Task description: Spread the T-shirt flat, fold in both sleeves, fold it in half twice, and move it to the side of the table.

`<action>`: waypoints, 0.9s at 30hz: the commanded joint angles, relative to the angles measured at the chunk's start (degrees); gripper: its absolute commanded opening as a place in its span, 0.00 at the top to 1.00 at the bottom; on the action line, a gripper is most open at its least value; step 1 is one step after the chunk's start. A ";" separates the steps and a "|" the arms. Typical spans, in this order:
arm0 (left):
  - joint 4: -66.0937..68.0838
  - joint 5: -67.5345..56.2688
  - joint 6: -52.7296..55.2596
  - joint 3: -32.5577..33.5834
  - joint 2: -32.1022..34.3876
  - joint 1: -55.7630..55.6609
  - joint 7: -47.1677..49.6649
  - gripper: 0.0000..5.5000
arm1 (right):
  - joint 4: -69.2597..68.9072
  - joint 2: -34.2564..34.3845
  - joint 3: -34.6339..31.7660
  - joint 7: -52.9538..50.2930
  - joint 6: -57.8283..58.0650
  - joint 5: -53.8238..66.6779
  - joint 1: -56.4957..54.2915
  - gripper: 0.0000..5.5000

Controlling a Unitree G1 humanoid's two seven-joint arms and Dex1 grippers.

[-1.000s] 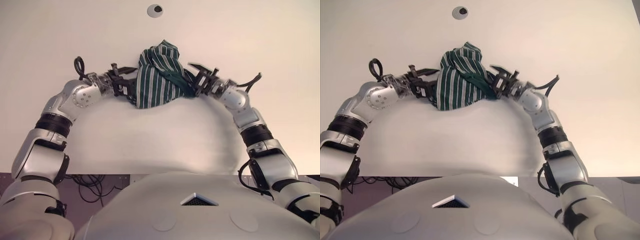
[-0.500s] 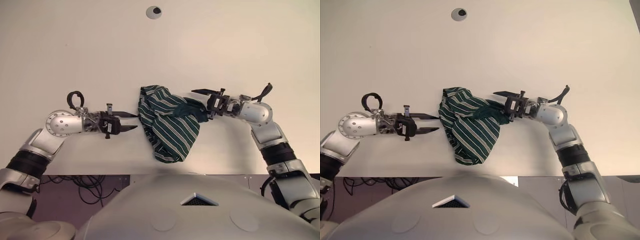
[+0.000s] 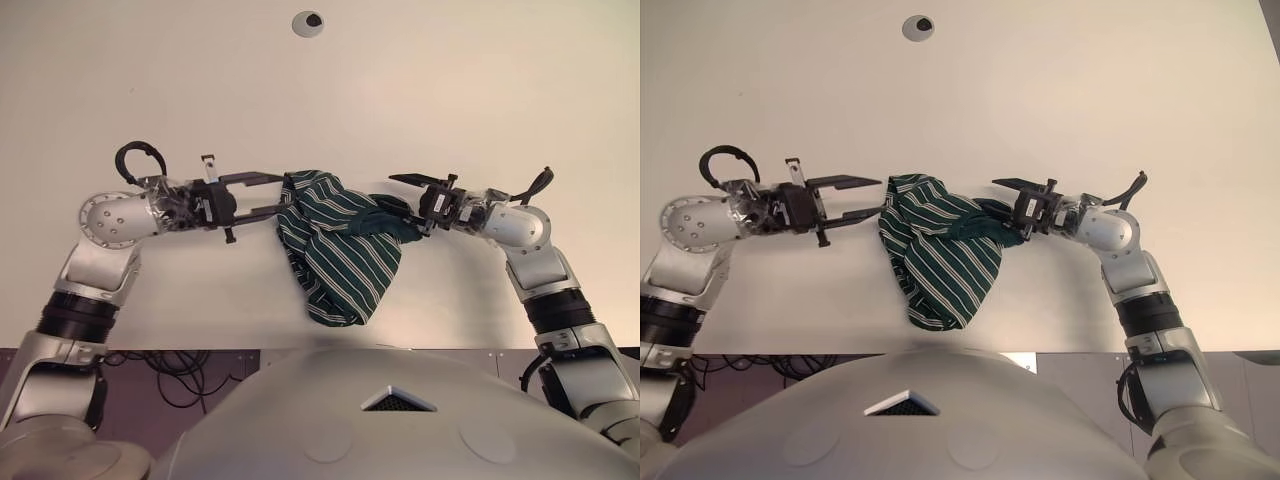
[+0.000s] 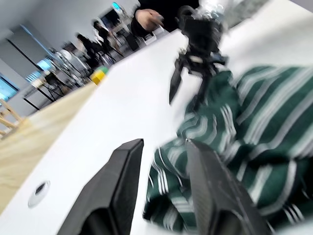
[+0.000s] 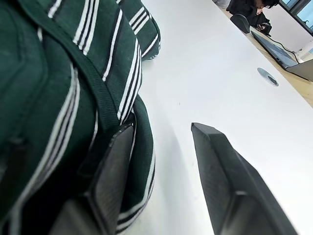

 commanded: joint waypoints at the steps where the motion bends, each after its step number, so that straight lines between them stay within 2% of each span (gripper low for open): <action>1: 1.77 4.99 1.34 -1.68 -2.79 -1.84 -0.82 0.72 | -0.64 -0.86 -1.04 -0.16 -0.09 0.13 -0.43 0.61; 8: 4.11 11.33 1.23 -4.53 -5.55 -2.77 -2.34 0.72 | -0.83 -0.45 -1.24 -0.17 -0.18 0.12 -0.61 0.61; 27: 6.43 18.73 -1.94 -3.94 -5.72 -3.50 -1.32 0.72 | -1.82 -0.29 -1.56 -0.29 -0.20 0.13 -0.19 0.61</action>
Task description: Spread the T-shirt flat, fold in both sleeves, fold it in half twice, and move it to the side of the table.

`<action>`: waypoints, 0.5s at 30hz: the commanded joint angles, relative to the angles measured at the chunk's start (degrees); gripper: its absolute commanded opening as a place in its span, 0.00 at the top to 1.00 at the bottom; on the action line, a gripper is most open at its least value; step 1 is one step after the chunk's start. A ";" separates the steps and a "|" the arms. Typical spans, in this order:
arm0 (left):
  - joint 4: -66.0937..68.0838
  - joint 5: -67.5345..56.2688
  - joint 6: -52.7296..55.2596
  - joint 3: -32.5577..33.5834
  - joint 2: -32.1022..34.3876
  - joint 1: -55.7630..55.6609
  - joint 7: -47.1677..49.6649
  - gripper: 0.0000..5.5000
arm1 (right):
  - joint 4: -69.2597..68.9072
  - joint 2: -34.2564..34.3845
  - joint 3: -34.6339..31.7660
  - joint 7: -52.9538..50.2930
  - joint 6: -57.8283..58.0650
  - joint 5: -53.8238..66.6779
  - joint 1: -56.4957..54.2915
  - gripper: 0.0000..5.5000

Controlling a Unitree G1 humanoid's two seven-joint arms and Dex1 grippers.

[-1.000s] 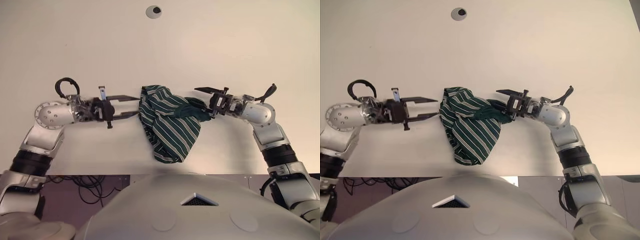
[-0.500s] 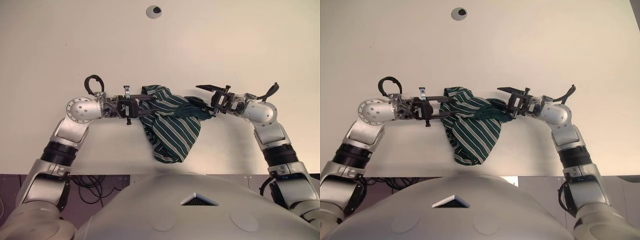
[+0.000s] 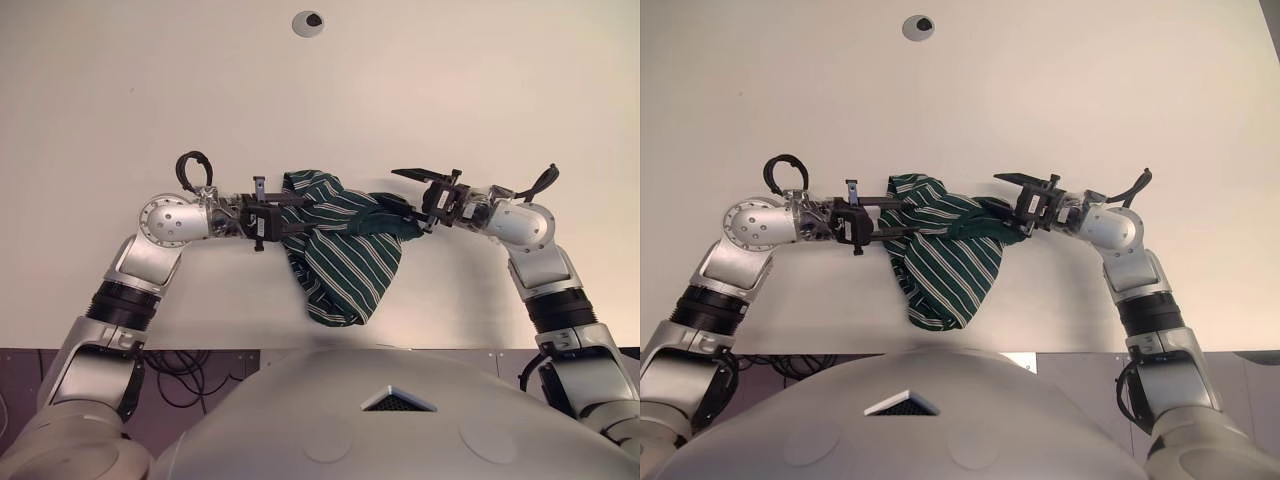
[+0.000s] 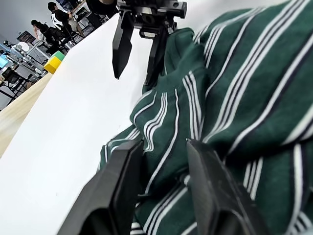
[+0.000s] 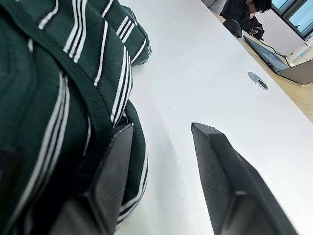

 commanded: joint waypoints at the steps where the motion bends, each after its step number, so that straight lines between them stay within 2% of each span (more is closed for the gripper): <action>1: 1.27 2.53 -0.97 0.55 0.64 -0.99 0.93 0.72 | -0.96 -0.43 -0.40 -0.23 -0.10 0.10 -0.20 0.61; 4: 2.02 3.46 -1.32 0.75 0.21 -1.41 1.81 0.72 | -0.96 -0.46 -0.48 -0.23 -0.20 0.10 -0.10 0.61; 13: 2.36 2.77 -0.64 0.26 0.12 -1.79 1.22 0.99 | -0.94 -0.40 -0.77 -0.47 -0.59 0.04 -0.18 0.61; 15: 2.23 2.42 -0.92 0.34 0.04 -1.81 1.08 1.00 | -0.90 -0.44 -0.82 -0.57 -0.68 0.06 -0.19 0.61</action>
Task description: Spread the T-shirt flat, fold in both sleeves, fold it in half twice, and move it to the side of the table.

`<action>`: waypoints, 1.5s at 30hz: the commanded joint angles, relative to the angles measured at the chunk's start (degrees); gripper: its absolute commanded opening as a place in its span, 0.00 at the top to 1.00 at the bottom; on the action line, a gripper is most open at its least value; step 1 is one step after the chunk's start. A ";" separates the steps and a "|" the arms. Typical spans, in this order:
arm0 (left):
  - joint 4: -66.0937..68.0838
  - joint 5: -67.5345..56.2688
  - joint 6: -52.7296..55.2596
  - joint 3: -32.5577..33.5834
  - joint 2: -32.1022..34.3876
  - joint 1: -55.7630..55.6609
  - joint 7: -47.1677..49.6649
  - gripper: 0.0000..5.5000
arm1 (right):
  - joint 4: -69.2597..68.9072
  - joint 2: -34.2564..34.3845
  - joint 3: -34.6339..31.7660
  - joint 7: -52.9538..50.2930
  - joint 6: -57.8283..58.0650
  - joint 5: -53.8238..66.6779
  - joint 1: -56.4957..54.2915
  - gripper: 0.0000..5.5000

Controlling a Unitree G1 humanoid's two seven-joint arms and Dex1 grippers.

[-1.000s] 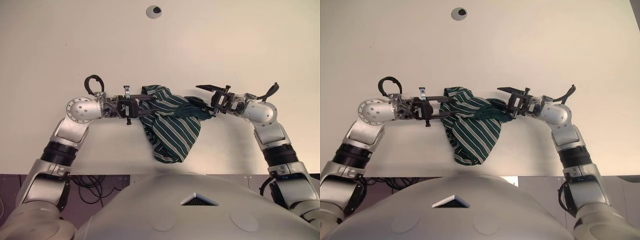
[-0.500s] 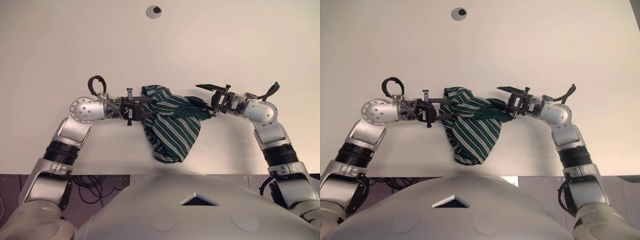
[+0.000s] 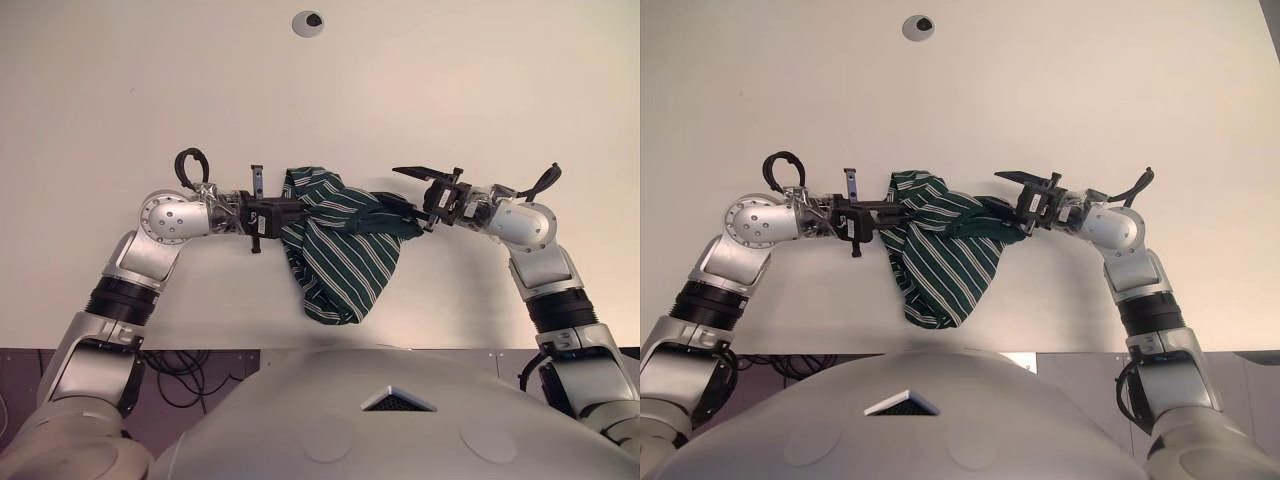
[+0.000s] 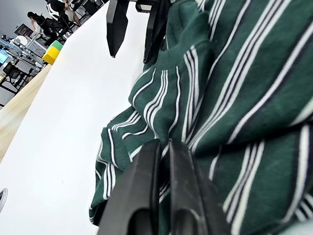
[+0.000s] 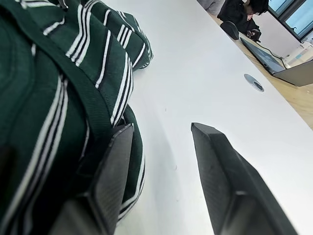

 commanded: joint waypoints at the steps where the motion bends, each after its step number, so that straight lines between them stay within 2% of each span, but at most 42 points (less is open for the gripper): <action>1: -0.09 -0.85 0.09 0.35 0.05 -0.62 -0.69 1.00 | -0.58 -0.47 -0.39 -0.22 -0.22 0.07 -0.24 0.61; 8: -1.79 -5.99 -0.77 2.72 -2.05 -2.01 0.72 1.00 | -0.42 -0.28 -1.06 -0.96 -0.65 0.46 -0.62 0.61; 14: -4.77 -11.39 3.90 6.95 -4.20 -3.45 2.88 1.00 | -1.16 -0.16 -3.78 -2.65 -1.11 2.41 -1.43 0.61; 23: -9.53 -15.50 8.12 10.79 -5.49 -2.01 4.27 1.00 | -5.86 0.48 -9.57 -2.77 -1.27 11.09 -0.81 0.61; 27: -11.21 -17.86 7.48 14.10 -5.84 -1.42 5.39 1.00 | -12.00 1.27 -12.95 0.76 1.81 24.31 1.91 0.61; 32: -12.09 -20.40 7.10 18.56 -7.93 -3.12 8.41 1.00 | -16.95 -2.37 -11.82 14.03 2.27 33.20 9.94 0.61; 37: -14.07 -20.84 7.30 18.18 -8.72 -2.82 7.65 1.00 | -10.37 -1.74 -9.57 16.89 0.97 26.09 8.66 0.61; 40: -16.35 -22.35 7.74 18.51 -8.78 -2.67 7.17 1.00 | -4.18 -0.22 -8.50 12.99 -1.20 18.51 5.12 0.61; 45: -19.35 -25.51 7.91 18.59 -8.09 -1.02 4.41 1.00 | 1.30 2.52 -7.03 8.48 -3.77 12.56 -0.13 0.61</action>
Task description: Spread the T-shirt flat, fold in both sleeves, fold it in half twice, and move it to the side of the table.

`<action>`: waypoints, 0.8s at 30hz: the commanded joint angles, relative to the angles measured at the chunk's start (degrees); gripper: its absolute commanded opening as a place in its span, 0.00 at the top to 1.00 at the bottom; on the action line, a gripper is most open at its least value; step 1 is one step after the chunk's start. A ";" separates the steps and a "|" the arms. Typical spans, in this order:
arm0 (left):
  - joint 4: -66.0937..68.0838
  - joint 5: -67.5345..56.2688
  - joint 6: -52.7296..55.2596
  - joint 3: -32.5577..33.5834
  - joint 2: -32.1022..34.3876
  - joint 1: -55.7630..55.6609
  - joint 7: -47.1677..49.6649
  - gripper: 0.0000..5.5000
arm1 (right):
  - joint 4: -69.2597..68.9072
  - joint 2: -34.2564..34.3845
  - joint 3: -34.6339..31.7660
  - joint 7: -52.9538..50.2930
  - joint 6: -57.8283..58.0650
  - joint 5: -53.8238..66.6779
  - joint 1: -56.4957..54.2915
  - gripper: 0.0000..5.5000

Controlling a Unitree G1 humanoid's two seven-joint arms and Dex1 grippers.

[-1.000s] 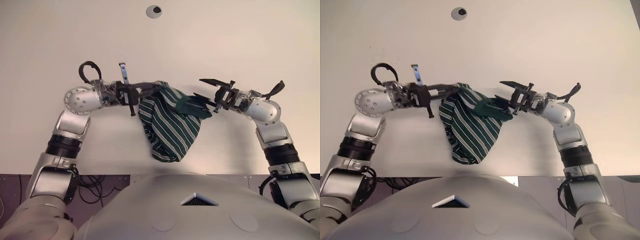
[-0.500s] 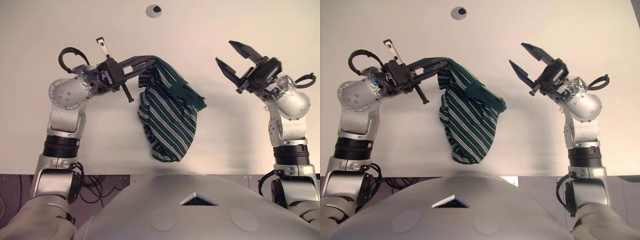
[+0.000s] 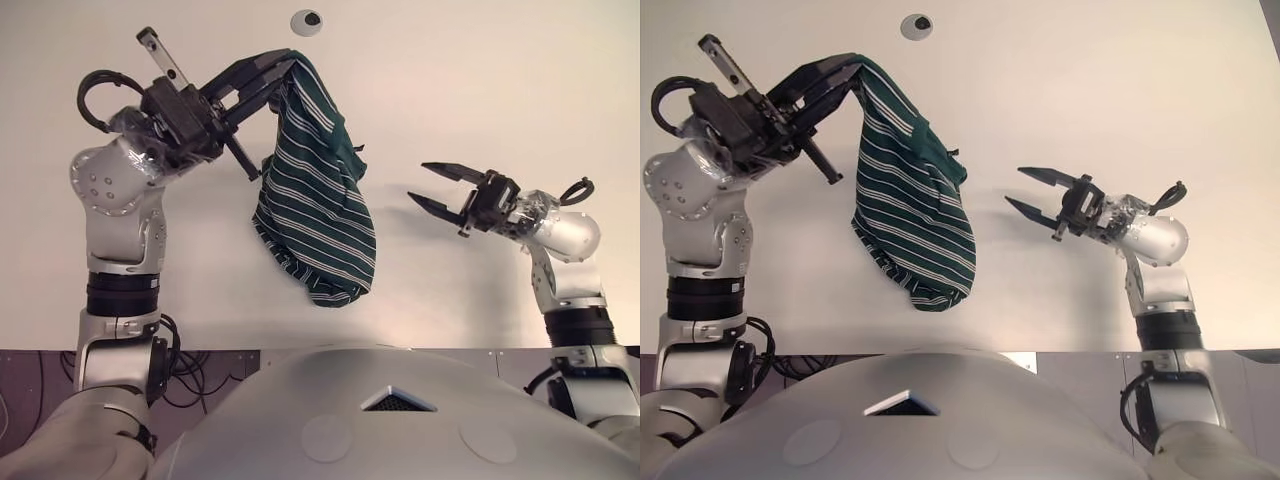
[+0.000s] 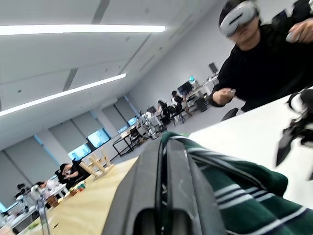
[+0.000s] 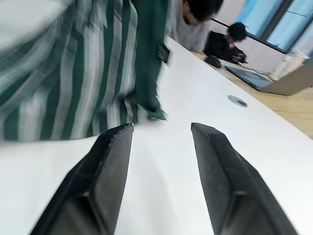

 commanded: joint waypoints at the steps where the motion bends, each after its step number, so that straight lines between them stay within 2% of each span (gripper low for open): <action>1: -1.87 -1.30 0.56 0.40 0.75 1.03 -1.62 1.00 | 2.93 1.96 3.23 -1.11 -1.63 -4.74 -3.35 0.61; 5: -2.07 -0.79 -0.43 1.02 1.01 -0.57 -2.02 1.00 | -2.36 -0.22 11.77 6.16 -0.41 -6.60 0.36 0.61; 9: 0.10 -0.38 -1.66 2.76 1.98 -2.80 -2.58 1.00 | -11.80 -2.38 15.91 10.79 3.58 -3.68 4.51 0.61; 12: 0.81 -1.33 -1.75 2.91 2.55 -2.91 -4.00 1.00 | -16.15 -0.30 18.98 10.78 5.16 -3.15 5.40 0.61; 14: 1.78 -2.97 -2.75 2.87 2.89 -2.15 -6.65 1.00 | -16.94 3.99 20.80 7.94 5.66 -3.27 4.45 0.61; 16: 1.34 -7.18 -3.27 3.39 3.95 -0.04 -11.50 1.00 | -16.88 8.52 19.99 3.73 6.84 -0.63 3.48 0.61; 18: 0.53 -11.59 -2.43 4.56 5.37 1.80 -15.99 1.00 | -18.37 9.47 17.13 2.62 9.91 5.50 3.41 0.61; 20: -0.07 -16.06 0.19 5.79 6.75 3.10 -19.68 1.00 | -19.06 6.99 14.15 4.40 10.91 9.06 3.31 0.61; 24: -2.80 -25.49 8.00 8.87 8.81 4.69 -23.68 1.00 | -14.69 0.89 8.05 6.17 7.73 5.22 0.59 0.61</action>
